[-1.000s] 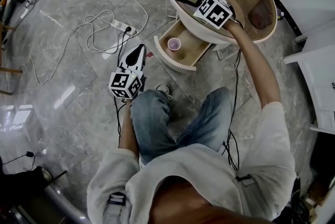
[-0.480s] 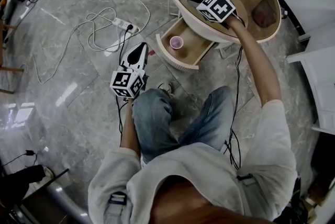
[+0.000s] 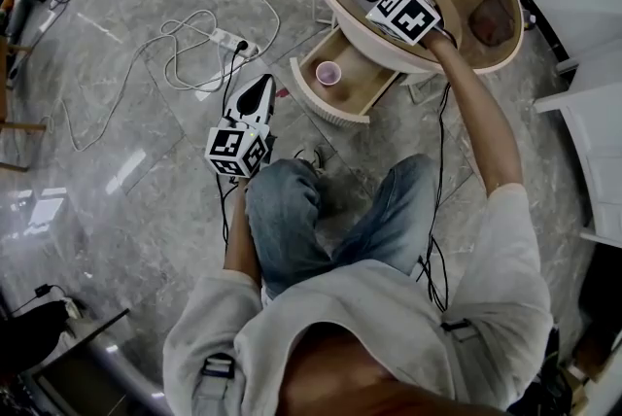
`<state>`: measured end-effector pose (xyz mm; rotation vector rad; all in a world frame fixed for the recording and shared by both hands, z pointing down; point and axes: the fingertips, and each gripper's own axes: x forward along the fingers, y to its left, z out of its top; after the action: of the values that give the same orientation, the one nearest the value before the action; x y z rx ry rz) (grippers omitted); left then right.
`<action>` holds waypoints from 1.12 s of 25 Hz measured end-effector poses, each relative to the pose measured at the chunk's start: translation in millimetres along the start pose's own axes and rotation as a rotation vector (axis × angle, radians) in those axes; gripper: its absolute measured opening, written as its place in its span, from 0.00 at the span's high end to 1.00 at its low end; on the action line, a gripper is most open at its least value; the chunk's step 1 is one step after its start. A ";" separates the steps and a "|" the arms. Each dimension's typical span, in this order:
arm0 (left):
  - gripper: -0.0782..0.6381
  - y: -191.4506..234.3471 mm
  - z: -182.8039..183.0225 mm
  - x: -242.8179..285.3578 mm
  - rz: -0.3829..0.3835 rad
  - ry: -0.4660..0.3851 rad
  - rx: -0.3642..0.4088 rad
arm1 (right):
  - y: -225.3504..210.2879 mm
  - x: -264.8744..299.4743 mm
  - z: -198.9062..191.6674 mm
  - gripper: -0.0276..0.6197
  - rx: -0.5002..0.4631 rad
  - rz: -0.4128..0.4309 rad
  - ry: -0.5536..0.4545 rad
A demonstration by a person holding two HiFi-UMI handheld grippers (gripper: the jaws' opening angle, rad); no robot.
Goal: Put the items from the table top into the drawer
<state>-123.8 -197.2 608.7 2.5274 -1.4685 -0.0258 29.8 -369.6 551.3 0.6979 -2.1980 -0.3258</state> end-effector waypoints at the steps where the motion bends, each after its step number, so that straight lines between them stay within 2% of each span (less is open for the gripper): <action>1: 0.87 -0.4 0.4 0.1 0.000 0.000 0.003 | 2.4 -3.5 5.1 0.82 -0.009 0.000 -0.012; 7: 0.87 1.3 0.6 -7.0 0.016 -0.006 0.014 | 40.2 -31.0 62.6 0.82 -0.067 0.031 -0.144; 12: 0.87 7.5 0.8 -16.5 0.052 -0.016 -0.010 | 100.0 -52.5 115.5 0.82 -0.145 0.107 -0.276; 15: 0.87 9.4 2.3 -19.9 0.061 -0.021 -0.006 | 136.5 -56.7 131.9 0.82 -0.179 0.155 -0.330; 21: 0.87 14.4 3.8 -26.4 0.080 -0.029 -0.012 | 188.1 -43.5 114.4 0.82 -0.178 0.232 -0.307; 28: 0.87 22.9 -2.8 -31.4 0.123 -0.016 -0.005 | 236.6 -28.2 54.7 0.82 -0.118 0.308 -0.224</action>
<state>-158.9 -180.7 613.0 2.4337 -1.6249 -0.0298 -85.3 -160.0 602.4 0.2612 -2.4319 -0.3851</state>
